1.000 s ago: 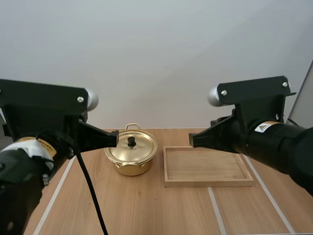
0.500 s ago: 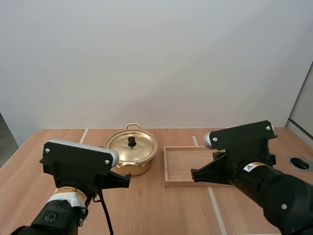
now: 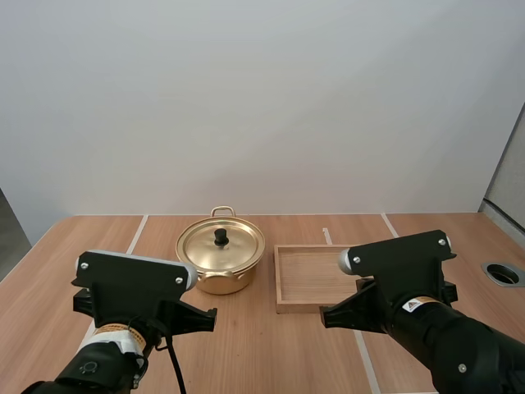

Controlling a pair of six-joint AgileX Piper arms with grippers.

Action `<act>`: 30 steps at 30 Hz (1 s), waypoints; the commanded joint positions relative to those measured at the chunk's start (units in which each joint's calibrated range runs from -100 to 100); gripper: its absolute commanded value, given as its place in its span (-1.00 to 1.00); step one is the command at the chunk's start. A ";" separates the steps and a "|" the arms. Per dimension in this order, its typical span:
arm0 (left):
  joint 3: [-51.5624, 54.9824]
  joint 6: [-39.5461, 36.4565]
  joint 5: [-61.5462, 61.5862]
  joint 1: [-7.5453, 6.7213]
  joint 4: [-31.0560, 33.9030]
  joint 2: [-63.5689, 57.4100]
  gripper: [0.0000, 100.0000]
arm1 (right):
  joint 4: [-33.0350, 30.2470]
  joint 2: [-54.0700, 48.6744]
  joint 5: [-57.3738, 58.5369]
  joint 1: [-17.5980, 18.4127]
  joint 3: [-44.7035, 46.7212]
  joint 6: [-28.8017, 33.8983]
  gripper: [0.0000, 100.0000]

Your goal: Open the pot, put the grape inside, and close it

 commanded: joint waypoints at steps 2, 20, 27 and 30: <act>0.00 0.31 0.27 -0.18 0.25 -0.14 -1.00 | -1.11 -0.36 -1.71 -0.24 0.77 -0.65 -1.00; 0.00 0.31 -0.09 2.69 0.25 -6.07 -1.00 | -2.47 -0.36 -7.10 -0.24 5.05 -0.65 -1.00; 0.00 0.31 -0.98 3.14 0.25 -11.17 -1.00 | -2.47 -0.51 -7.44 -0.15 5.22 -0.65 -1.00; 0.00 0.31 -0.73 3.24 0.25 -11.17 -1.00 | -2.75 -2.48 -7.67 0.78 5.22 -0.65 -1.00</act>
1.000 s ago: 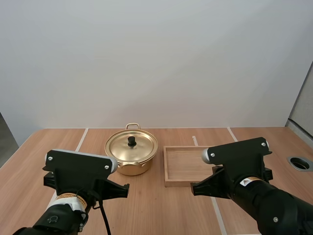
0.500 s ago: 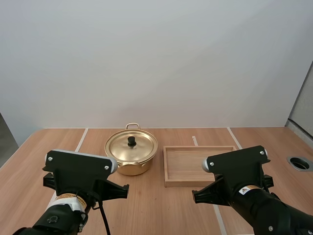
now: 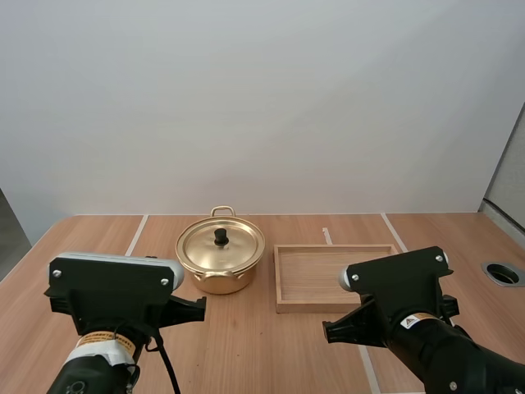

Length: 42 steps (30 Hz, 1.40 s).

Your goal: Open the pot, put the grape inside, and close it

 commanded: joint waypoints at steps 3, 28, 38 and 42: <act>0.00 0.12 -1.45 0.81 0.25 -0.56 -1.00 | -1.06 -6.44 -1.82 2.44 0.14 -0.57 -1.00; 0.00 -5.77 7.03 0.86 -1.27 -0.56 -1.00 | -14.21 -16.78 -2.95 4.01 3.91 17.73 -1.00; 0.00 -6.03 8.10 0.86 -1.27 -0.56 -1.00 | -17.22 -17.79 -2.56 4.01 3.91 22.24 -1.00; 0.00 -6.03 8.10 0.86 -1.27 -0.56 -1.00 | -17.25 -17.79 -2.57 4.01 3.91 23.35 -1.00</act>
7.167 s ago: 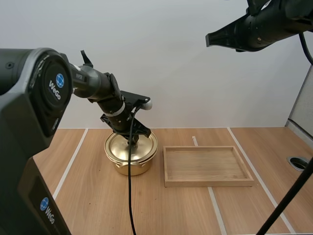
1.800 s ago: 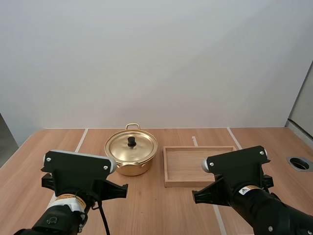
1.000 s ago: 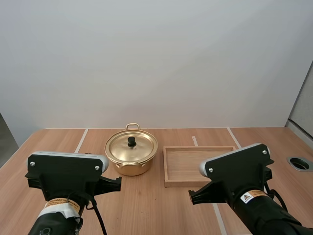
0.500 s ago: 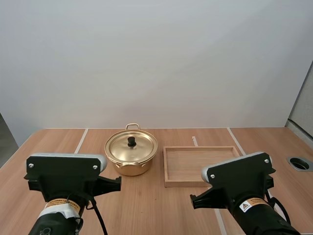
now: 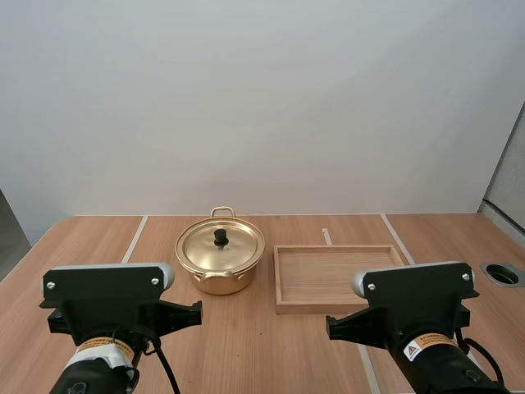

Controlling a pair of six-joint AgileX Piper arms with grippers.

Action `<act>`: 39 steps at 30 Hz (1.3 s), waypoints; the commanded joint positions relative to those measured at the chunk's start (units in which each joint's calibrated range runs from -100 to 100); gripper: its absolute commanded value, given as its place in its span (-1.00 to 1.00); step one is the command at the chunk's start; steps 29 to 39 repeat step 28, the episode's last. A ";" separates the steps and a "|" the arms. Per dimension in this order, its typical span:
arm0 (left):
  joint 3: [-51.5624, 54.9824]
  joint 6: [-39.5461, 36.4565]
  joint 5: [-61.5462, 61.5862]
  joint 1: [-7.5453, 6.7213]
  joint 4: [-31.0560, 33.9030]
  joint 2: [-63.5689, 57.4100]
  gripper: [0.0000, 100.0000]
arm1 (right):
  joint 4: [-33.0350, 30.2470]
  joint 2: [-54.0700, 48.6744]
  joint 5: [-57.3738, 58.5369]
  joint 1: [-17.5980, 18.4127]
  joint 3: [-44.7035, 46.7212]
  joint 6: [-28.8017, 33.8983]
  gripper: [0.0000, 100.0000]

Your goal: Open the pot, put the grape inside, and close it

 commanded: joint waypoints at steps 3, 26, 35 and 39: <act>0.00 -0.63 -1.27 0.04 -1.27 -0.34 -1.00 | -0.51 -0.35 0.13 0.10 0.00 0.90 -1.00; 0.00 -0.63 -1.27 0.04 -1.27 -0.34 -1.00 | -0.36 -0.35 -0.04 0.10 0.00 3.52 -1.00; 0.00 -0.63 -1.27 0.04 -1.27 -0.34 -1.00 | -0.36 -0.35 -0.04 0.10 0.00 3.52 -1.00; 0.00 -0.63 -1.27 0.04 -1.27 -0.34 -1.00 | -0.36 -0.35 -0.04 0.10 0.00 3.52 -1.00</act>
